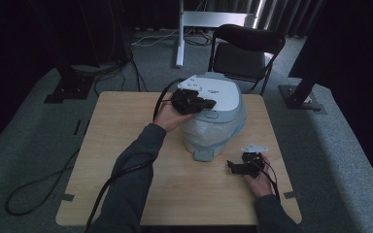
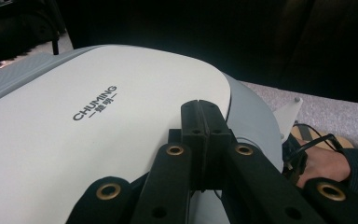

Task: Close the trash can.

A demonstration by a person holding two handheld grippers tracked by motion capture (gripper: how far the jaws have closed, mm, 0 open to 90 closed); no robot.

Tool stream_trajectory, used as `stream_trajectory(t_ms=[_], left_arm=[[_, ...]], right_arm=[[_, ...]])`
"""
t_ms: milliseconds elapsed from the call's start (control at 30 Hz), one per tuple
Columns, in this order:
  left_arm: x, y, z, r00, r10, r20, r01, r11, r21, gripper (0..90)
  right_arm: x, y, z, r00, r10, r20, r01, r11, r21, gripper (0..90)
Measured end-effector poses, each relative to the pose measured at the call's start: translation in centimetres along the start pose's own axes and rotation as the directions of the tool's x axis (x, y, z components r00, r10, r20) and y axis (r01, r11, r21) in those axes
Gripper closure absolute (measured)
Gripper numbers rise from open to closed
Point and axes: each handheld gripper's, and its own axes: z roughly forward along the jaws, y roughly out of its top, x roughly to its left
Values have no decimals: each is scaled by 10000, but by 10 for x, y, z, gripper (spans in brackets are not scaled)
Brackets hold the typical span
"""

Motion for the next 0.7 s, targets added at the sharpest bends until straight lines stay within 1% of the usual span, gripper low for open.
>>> stream_trajectory(t_ms=[67, 100, 167, 233, 300, 333, 367, 433, 533, 633, 667, 700], left_arm=[[0, 0, 0, 10000, 11, 15, -11, 10000, 38, 900], [-1, -2, 1, 10000, 98, -11, -97, 9997, 222, 900], [-1, -3, 1, 10000, 14, -1, -14, 10000, 71, 900], [-1, -4, 1, 9998, -29, -215, 29, 10000, -30, 900], [0, -4, 1, 9996, -69, -289, 65, 9999, -124, 900], [1, -4, 1, 9993, -129, -360, 121, 9997, -217, 900], [2, -4, -1, 9992, -228, -337, 213, 9988, -440, 899], [4, -2, -8, 9973, -308, -673, 260, 9971, -714, 898], [5, 0, -18, 9927, -331, -1160, 241, 9967, -779, 897], [8, -3, -28, 9882, -437, -1467, 314, 9959, -853, 882], [8, -3, -28, 9882, -437, -1467, 314, 9959, -853, 878], [11, -6, -35, 9832, -632, -1711, 465, 9939, -996, 878]], right_arm=[[0, 0, 0, 10000, -1, 0, 1, 10000, 0, 116], [0, 0, 0, 10000, 4, -1, -4, 10000, 1, 116], [0, 0, 0, 10000, -4, -10, 4, 10000, -5, 121], [0, 0, 0, 10000, 0, -16, 0, 10000, -8, 121], [0, 0, 0, 10000, 0, -17, 0, 10000, -9, 121], [0, 0, 0, 10000, -1, -17, 1, 10000, -7, 121], [0, 0, 0, 10000, -2, -21, 2, 10000, -9, 121], [0, 0, 0, 10000, -27, -30, 27, 10000, -16, 121], [0, 0, 0, 10000, -21, -33, 21, 10000, -13, 121], [0, 0, 0, 10000, -25, -24, 25, 10000, -16, 121], [0, 0, 0, 10000, -25, -24, 25, 10000, -16, 121], [0, 0, 0, 10000, -23, -26, 23, 10000, -16, 121]])
